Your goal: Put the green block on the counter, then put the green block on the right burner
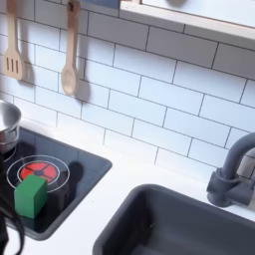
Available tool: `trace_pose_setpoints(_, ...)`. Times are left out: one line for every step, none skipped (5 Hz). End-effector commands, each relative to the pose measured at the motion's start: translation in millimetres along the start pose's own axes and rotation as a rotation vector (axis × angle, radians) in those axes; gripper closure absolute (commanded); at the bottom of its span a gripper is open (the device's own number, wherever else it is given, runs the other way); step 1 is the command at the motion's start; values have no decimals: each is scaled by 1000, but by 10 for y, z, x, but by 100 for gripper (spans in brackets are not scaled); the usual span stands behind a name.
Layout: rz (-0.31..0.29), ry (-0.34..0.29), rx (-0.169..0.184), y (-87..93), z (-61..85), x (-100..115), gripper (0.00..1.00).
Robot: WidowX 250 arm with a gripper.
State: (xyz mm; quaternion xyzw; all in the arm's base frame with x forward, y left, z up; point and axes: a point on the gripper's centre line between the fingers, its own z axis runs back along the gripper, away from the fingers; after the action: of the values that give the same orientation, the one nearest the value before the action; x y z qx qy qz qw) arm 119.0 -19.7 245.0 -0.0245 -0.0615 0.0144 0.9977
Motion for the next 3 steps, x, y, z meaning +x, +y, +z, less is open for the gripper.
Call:
trace_pose_setpoints(0,0,0,0,0,0,0)
trace_pose_setpoints(51,-9,2,83,-57,223,0)
trace_pose_setpoints(120,1,3,206,-164,458,0)
